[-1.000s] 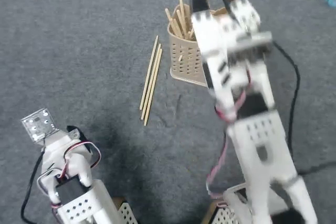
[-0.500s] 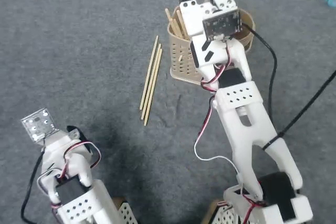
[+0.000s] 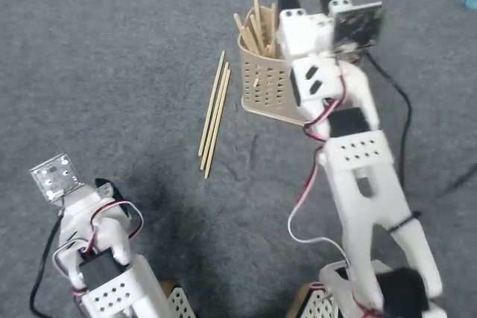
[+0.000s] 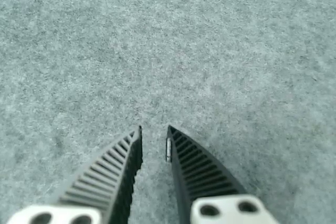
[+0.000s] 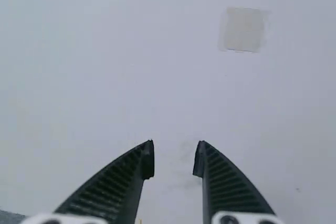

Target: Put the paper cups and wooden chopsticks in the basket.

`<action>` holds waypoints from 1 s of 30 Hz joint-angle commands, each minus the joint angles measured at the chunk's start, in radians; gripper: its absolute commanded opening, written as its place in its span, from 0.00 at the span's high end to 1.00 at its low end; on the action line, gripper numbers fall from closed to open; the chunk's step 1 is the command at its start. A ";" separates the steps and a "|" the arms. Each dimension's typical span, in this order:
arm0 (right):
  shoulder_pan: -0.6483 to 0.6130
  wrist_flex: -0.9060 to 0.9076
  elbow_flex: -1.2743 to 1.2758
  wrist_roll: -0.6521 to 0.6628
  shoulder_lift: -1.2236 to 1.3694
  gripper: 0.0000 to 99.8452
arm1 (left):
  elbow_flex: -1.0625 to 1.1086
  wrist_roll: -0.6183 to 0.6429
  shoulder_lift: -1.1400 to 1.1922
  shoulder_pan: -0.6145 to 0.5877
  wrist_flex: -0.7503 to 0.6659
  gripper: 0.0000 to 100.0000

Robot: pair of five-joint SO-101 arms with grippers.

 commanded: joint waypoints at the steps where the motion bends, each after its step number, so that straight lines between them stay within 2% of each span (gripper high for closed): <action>1: 0.008 0.245 -0.144 -0.057 -0.150 0.86 | -0.005 -0.011 -0.018 0.002 0.003 0.93; 5: -0.016 0.599 -0.238 -0.164 -0.255 0.86 | -0.005 -0.011 -0.018 0.002 0.003 0.93; 9: -0.119 0.900 -0.255 -0.227 -0.303 0.86 | -0.005 -0.011 -0.018 0.002 0.003 0.93; 12: -0.213 1.035 -0.219 -0.269 -0.303 0.86 | -0.005 -0.011 -0.018 0.002 0.003 0.93; 14: -0.262 1.053 -0.164 -0.296 -0.303 0.86 | -0.005 -0.011 -0.018 0.002 0.003 0.93; 19: -0.337 0.918 0.049 -0.334 -0.303 0.86 | -0.005 -0.011 -0.018 0.002 0.003 0.93; 26: -0.409 0.467 0.456 -0.348 -0.274 0.86 | -0.005 -0.011 -0.018 0.002 0.003 0.93; 30: -0.404 0.282 0.539 -0.420 -0.157 0.89 | -0.005 -0.011 -0.018 0.002 0.003 0.93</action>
